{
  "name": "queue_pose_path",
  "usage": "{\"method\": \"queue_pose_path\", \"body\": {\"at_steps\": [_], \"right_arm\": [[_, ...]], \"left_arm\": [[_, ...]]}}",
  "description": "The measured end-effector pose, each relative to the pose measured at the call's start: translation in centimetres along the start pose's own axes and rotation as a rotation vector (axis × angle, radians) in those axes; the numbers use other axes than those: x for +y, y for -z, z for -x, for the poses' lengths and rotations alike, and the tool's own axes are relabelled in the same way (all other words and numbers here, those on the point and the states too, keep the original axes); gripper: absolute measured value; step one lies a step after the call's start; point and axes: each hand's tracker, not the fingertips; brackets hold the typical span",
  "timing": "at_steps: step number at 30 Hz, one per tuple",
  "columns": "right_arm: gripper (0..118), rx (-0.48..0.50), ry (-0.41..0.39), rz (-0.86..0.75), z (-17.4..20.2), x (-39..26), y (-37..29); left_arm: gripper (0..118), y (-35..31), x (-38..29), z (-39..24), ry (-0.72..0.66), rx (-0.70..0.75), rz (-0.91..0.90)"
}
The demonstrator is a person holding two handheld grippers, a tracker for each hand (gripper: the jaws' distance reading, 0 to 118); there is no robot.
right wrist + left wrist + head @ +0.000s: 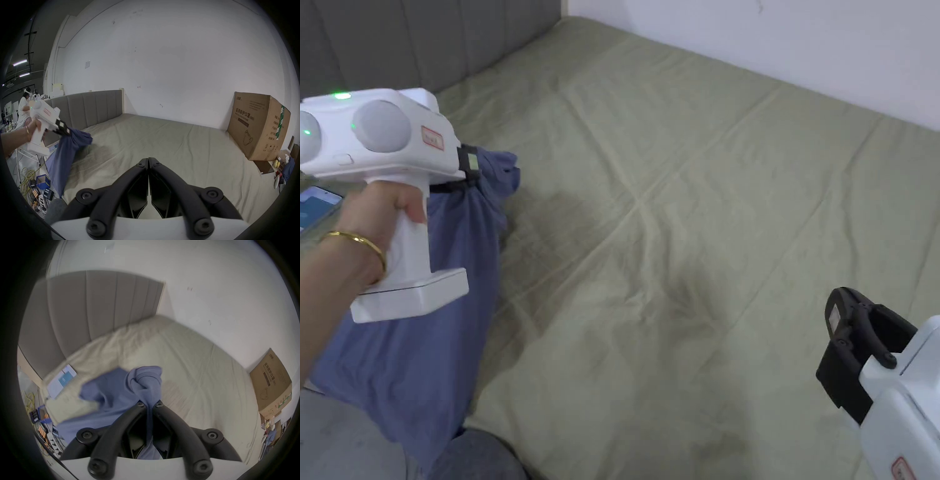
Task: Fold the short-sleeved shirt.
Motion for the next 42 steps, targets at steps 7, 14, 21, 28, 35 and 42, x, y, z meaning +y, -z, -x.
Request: {"method": "queue_pose_path", "body": {"at_steps": [7,14,21,28,35,42], "right_arm": [[0,-0.021,0.018,-0.077,-1.0,0.6,-4.5],[0,-0.078,0.04,-0.174,-2.9,1.7,-8.3],[0,-0.201,0.081,-0.239,-6.3,2.2,-12.0],[0,-0.329,0.104,-0.233,-9.7,0.5,-15.9],[0,-0.436,0.129,-0.186,-12.0,-1.6,-19.1],[0,-0.499,0.167,-0.138,-12.8,-3.3,-20.0]], "left_arm": [[0,-14.2,6.2,-3.2,0.052,-0.142,-0.291],[0,-25.4,13.1,-12.7,0.174,-0.276,-0.484],[0,-31.2,16.3,-22.8,0.269,-0.411,-0.569],[0,-29.2,13.2,-33.0,0.363,-0.492,-0.492],[0,-19.5,4.4,-40.0,0.443,-0.577,-0.236],[0,-7.2,-10.8,-42.5,0.552,-0.5,0.091]]}}
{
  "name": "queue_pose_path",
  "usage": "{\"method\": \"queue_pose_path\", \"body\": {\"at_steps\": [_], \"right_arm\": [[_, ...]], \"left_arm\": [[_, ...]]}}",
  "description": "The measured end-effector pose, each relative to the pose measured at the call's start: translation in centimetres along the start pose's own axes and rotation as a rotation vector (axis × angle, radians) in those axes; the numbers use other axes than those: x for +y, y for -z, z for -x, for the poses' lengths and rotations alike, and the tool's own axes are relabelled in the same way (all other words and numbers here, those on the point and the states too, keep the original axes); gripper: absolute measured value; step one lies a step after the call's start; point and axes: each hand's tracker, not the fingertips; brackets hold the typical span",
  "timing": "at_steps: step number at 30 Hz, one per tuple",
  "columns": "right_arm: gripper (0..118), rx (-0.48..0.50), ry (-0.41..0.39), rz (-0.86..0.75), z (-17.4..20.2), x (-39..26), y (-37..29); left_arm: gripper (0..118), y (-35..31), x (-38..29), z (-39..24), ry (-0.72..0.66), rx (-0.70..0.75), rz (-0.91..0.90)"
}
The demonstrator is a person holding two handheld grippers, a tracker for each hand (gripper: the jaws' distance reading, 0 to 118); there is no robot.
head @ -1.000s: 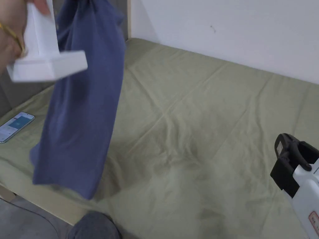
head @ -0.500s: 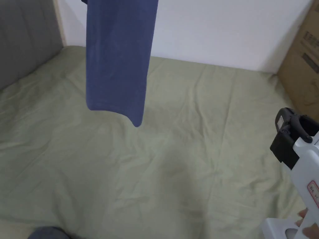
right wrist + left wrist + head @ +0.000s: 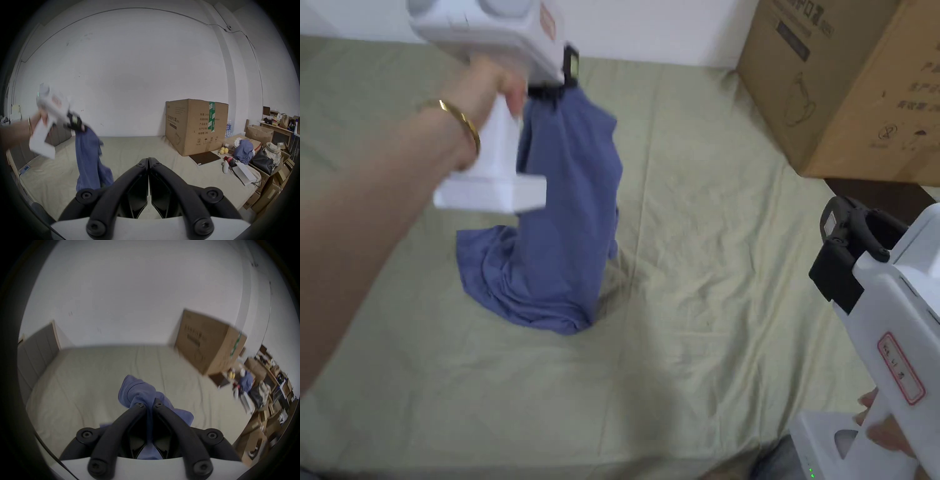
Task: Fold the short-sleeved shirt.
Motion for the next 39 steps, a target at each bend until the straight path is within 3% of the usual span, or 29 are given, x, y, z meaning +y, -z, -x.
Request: {"method": "queue_pose_path", "body": {"at_steps": [6,10,14,15,16,17,18,21,25,30,33,35,36,37,38,39], "right_arm": [[0,-0.017,0.013,0.051,-0.3,-1.2,0.8],[0,-0.021,0.014,0.075,-0.5,-1.8,1.2],[0,-0.017,0.015,0.096,-0.5,-2.2,1.7],[0,-0.015,0.011,0.096,-0.4,-2.3,1.7],[0,-0.01,0.006,0.095,-0.3,-2.3,1.8],[0,-0.003,0.001,0.094,-0.1,-2.2,1.9],[0,0.006,-0.004,0.093,0.1,-2.2,2.0],[0,0.03,-0.011,0.085,0.7,-1.9,2.6],[0,0.074,-0.013,0.053,2.2,-1.1,3.5],[0,0.133,-0.018,0.006,4.1,-0.5,5.0],[0,0.151,-0.025,-0.008,5.1,-0.3,5.5],[0,0.159,-0.022,-0.008,5.5,-0.5,5.8],[0,0.161,-0.021,-0.007,5.6,-0.8,6.0],[0,0.161,-0.023,-0.005,5.8,-1.0,6.1],[0,0.156,-0.025,-0.002,5.9,-1.3,6.2],[0,0.153,-0.028,0.001,6.0,-1.5,6.2]], "left_arm": [[0,9.0,-12.6,-1.8,0.034,-0.005,0.353],[3,10.7,-17.1,-2.0,0.019,0.03,0.403],[33,9.1,-16.3,-1.8,-0.007,0.022,0.356],[52,8.4,-15.4,-1.4,-0.047,-0.016,0.353],[81,7.4,-14.4,-0.8,-0.083,-0.071,0.329],[101,6.2,-13.4,-0.4,-0.118,-0.1,0.285],[114,5.2,-11.9,0.2,-0.14,-0.114,0.216],[118,-0.7,-9.1,1.7,-0.144,-0.098,-0.061],[118,-8.2,-8.5,3.5,-0.091,0.058,-0.38],[118,-12.5,-11.9,4.7,0.029,0.322,-0.552],[111,-13.2,-14.6,5.2,0.037,0.365,-0.554],[79,-12.7,-16.3,5.2,0.042,0.363,-0.545],[56,-12.5,-17.1,5.3,0.039,0.366,-0.542],[23,-12.1,-17.8,5.5,0.036,0.364,-0.529],[6,-11.8,-18.3,5.7,0.026,0.352,-0.51],[0,-11.6,-18.8,5.8,-0.001,0.322,-0.493]]}}
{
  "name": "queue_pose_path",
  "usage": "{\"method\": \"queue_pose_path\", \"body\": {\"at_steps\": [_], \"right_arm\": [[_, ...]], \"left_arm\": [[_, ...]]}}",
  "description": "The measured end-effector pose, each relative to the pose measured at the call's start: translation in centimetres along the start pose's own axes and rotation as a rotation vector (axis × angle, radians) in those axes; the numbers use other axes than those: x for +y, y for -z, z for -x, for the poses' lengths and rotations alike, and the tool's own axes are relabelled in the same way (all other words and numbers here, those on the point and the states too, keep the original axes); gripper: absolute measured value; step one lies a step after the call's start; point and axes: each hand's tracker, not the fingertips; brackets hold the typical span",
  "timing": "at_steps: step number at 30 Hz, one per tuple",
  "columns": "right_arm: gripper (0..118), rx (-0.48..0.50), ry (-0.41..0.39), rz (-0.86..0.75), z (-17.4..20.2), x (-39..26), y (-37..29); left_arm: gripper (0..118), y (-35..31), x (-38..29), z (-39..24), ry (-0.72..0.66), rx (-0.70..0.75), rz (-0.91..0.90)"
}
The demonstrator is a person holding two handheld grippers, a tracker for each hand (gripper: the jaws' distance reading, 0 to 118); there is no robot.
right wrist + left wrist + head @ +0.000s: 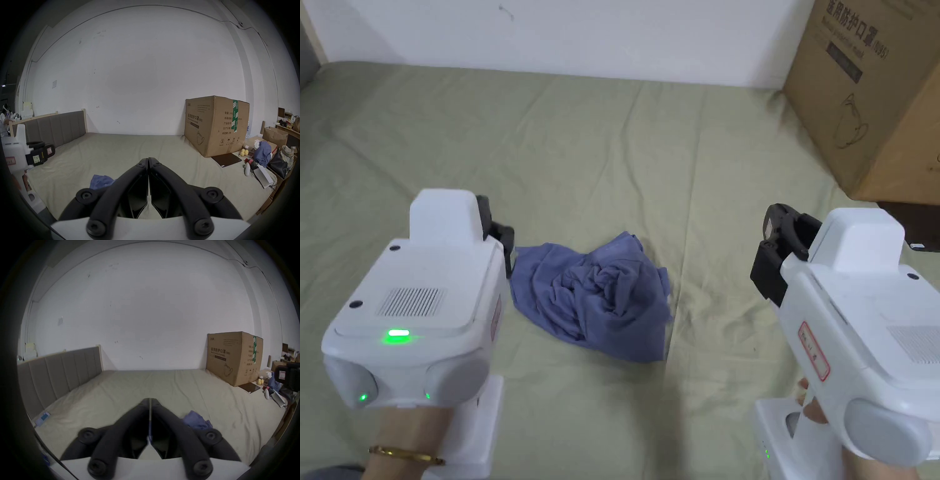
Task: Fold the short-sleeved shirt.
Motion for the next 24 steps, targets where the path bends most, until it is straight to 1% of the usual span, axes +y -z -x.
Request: {"method": "queue_pose_path", "body": {"at_steps": [3,7,11,14,15,16,17,18,19,20,22,23,24], "right_arm": [[0,-0.009,0.001,0.012,-0.1,-1.0,0.1],[0,-0.016,0.01,0.039,-0.4,-1.7,0.2],[0,-0.014,0.024,0.054,-0.7,-2.0,0.3],[0,-0.016,0.015,0.059,-0.6,-2.0,0.2],[0,-0.014,0.015,0.061,-0.7,-2.0,0.4],[0,-0.012,0.017,0.064,-0.8,-2.0,0.5],[0,-0.009,0.021,0.067,-0.6,-1.8,0.2],[0,-0.004,0.027,0.071,-0.6,-1.7,0.3],[0,0.002,0.03,0.073,-0.6,-1.7,0.4],[0,0.005,0.026,0.074,-0.6,-1.7,0.5],[0,0.007,0.009,0.078,-0.4,-1.6,0.7],[0,0.009,0.006,0.081,-0.4,-1.6,0.8],[0,0.013,0.006,0.082,-0.3,-1.6,1.0]], "left_arm": [[0,-0.1,-1.2,0.3,-0.025,-0.045,0.047],[0,-0.4,-2.1,-0.1,0.016,-0.039,0.063],[0,-0.4,-2.2,0.3,-0.014,-0.048,0.08],[0,-0.1,-2.1,0.7,-0.026,-0.041,0.098],[5,0.2,-2.0,0.6,-0.031,-0.034,0.116],[16,0.9,-1.8,0.7,-0.033,0.001,0.153],[24,1.8,-1.5,0.8,-0.023,0.0,0.202],[30,3.0,-1.2,1.2,-0.027,-0.013,0.243],[30,4.4,-0.6,1.7,-0.055,-0.029,0.296],[48,5.7,-0.2,2.1,-0.07,-0.034,0.343],[94,9.0,0.4,2.7,-0.097,-0.062,0.431],[105,10.3,0.7,2.8,-0.093,-0.078,0.453],[111,12.2,0.8,2.9,-0.078,-0.077,0.452]]}}
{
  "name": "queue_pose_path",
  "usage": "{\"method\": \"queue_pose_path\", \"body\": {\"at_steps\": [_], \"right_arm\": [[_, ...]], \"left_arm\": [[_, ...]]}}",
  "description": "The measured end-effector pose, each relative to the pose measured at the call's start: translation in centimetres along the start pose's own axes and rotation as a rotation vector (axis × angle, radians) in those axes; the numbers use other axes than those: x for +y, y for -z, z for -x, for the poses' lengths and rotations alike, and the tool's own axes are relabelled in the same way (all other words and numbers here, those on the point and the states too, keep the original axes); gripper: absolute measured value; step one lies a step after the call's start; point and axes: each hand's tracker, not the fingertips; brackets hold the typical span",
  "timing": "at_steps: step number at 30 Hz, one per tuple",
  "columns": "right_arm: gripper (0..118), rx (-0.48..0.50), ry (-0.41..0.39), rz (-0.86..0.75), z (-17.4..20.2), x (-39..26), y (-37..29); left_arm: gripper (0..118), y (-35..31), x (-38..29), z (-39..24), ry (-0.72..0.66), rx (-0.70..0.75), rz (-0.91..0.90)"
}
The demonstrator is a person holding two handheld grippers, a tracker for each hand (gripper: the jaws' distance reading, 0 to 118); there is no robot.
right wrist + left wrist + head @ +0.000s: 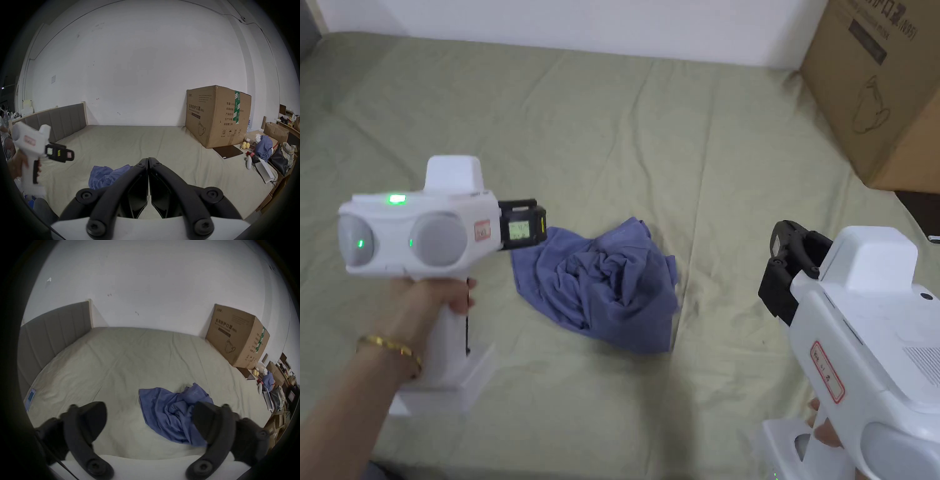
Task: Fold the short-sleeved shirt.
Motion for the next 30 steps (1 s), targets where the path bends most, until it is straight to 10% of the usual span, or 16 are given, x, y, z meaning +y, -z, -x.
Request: {"method": "queue_pose_path", "body": {"at_steps": [15,21,23,30], "right_arm": [[0,-0.017,0.003,0.108,-1.0,-1.0,4.1],[0,-0.041,0.015,0.159,-1.8,-1.8,5.4],[0,-0.05,0.016,0.169,-1.9,-2.1,5.5],[0,-0.056,0.025,0.198,-2.5,-2.0,6.4]], "left_arm": [[112,21.8,3.3,-0.7,-0.018,0.12,0.505],[46,23.5,1.0,-2.2,0.021,0.097,0.566],[0,22.7,1.0,-2.6,0.086,0.099,0.52],[0,14.9,3.1,-2.3,-0.026,-0.007,0.309]]}}
